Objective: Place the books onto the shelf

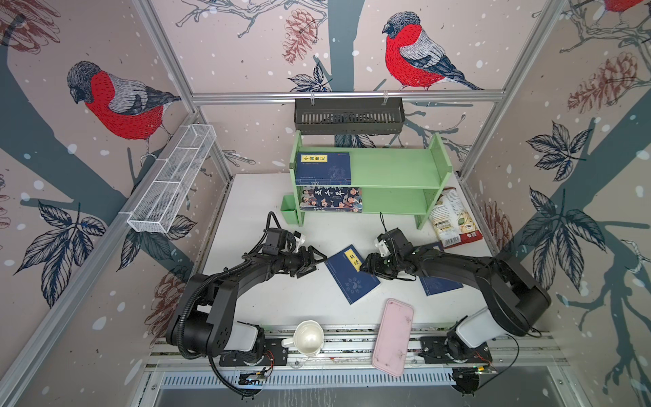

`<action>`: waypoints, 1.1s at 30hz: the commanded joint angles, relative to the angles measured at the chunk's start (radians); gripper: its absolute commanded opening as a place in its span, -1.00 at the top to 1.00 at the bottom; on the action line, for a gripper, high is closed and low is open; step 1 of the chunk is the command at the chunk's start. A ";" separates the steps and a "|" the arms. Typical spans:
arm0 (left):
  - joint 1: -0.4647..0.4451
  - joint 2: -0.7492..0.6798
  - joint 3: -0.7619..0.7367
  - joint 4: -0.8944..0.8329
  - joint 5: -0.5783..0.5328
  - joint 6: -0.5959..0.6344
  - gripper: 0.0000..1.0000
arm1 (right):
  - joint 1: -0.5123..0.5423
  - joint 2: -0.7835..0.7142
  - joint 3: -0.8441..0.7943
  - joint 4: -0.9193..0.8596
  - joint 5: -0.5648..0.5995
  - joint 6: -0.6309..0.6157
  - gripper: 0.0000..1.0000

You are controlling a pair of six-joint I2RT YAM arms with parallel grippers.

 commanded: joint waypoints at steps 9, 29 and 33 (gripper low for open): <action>-0.020 -0.017 -0.048 0.017 -0.048 0.023 -0.57 | 0.025 0.041 0.061 -0.002 0.089 -0.017 -0.26; -0.029 0.115 -0.052 0.104 -0.033 0.039 -0.63 | 0.068 0.081 0.045 0.104 -0.083 -0.014 -0.25; -0.028 0.137 -0.044 0.123 -0.029 0.040 -0.63 | 0.080 0.087 0.041 0.145 -0.096 0.012 -0.24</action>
